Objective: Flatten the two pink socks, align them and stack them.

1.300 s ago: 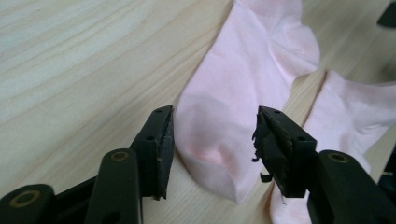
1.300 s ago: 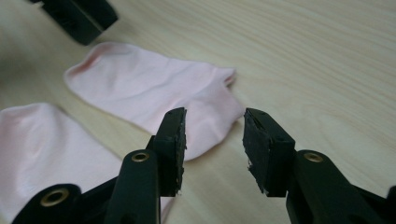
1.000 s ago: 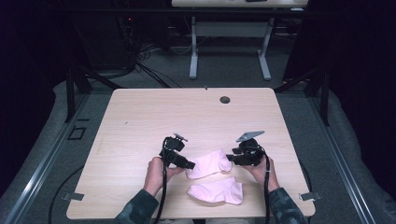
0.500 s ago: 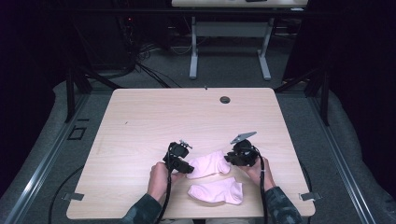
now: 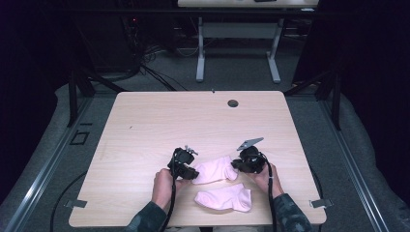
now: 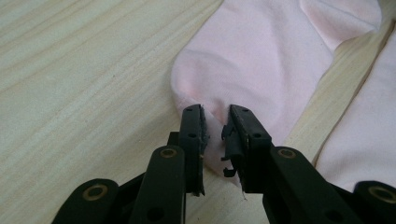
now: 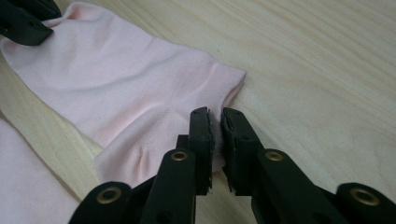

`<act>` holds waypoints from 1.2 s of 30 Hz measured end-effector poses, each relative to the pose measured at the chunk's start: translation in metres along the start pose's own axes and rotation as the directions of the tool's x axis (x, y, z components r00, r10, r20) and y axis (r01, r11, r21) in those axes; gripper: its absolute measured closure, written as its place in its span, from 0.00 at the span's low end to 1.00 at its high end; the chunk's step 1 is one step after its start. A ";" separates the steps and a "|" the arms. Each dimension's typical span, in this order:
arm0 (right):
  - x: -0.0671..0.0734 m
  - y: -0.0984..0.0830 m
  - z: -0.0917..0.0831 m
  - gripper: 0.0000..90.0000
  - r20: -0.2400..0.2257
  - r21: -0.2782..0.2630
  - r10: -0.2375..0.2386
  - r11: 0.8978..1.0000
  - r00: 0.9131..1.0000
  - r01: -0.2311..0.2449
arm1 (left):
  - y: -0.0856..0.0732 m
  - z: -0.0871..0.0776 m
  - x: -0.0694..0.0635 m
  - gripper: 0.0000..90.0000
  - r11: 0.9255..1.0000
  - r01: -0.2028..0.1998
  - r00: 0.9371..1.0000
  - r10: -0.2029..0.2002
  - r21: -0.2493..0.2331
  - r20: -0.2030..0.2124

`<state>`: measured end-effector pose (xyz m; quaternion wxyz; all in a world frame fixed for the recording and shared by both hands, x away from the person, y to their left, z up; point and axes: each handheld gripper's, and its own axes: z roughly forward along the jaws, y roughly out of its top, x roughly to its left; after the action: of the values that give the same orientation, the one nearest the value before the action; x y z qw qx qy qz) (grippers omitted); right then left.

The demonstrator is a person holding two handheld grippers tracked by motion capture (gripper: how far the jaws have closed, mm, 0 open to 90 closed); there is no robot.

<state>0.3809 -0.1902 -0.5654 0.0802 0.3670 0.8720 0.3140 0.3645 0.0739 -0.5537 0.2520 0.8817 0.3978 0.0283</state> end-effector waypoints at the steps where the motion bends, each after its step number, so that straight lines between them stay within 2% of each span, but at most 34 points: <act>1: 0.000 0.000 0.000 0.94 0.004 0.011 -0.011 1.000 1.000 0.011 | 0.000 0.000 0.000 0.86 1.000 -0.003 1.000 0.003 0.001 -0.001; 4: 0.001 0.000 0.000 0.95 0.010 0.011 -0.002 1.000 1.000 0.002 | -0.001 0.000 -0.001 0.92 1.000 -0.009 1.000 0.009 -0.005 -0.010; 6: 0.002 -0.001 0.001 0.95 0.012 -0.010 0.005 1.000 1.000 -0.005 | -0.002 0.000 -0.001 0.96 1.000 -0.012 1.000 0.012 -0.010 -0.011; 9: 0.003 -0.003 -0.002 0.96 0.024 -0.007 0.020 1.000 1.000 -0.020 | -0.003 -0.001 0.000 0.97 1.000 -0.008 1.000 0.008 -0.017 -0.013; 12: 0.003 -0.004 -0.008 0.96 0.018 -0.027 0.028 0.999 0.999 -0.028 | -0.004 -0.004 0.000 0.98 0.999 -0.009 1.000 0.009 -0.031 -0.005; 14: 0.005 -0.004 -0.015 0.96 0.021 -0.038 0.032 0.999 0.999 -0.031 | -0.005 -0.008 0.001 0.98 0.999 0.002 1.000 -0.001 -0.048 0.021; 16: 0.007 -0.004 -0.023 0.96 0.030 -0.051 0.033 0.998 0.999 -0.032 | -0.005 -0.014 -0.001 0.98 0.998 0.003 1.000 -0.001 -0.063 0.028; 21: 0.013 -0.006 -0.045 0.96 0.038 -0.087 0.050 0.995 0.998 -0.046 | -0.003 -0.033 -0.004 0.98 0.994 0.004 0.997 0.005 -0.107 0.082; 26: 0.021 -0.010 -0.068 0.96 0.044 -0.106 0.057 0.993 0.997 -0.052 | -0.004 -0.048 -0.010 0.98 0.990 -0.005 0.994 0.021 -0.141 0.112; 32: 0.032 -0.015 -0.094 0.96 0.052 -0.136 0.063 0.989 0.997 -0.056 | -0.008 -0.056 -0.017 0.98 0.986 -0.008 0.990 0.031 -0.166 0.138; 36: 0.041 -0.021 -0.106 0.95 0.059 -0.129 0.064 0.990 0.996 -0.056 | -0.012 -0.059 -0.022 0.98 0.986 -0.019 0.986 0.046 -0.163 0.159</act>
<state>0.2996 -0.2253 -0.4909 0.1215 0.3969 0.8357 0.3595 0.3263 0.0894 -0.5045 0.3533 0.8643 0.3580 -0.0072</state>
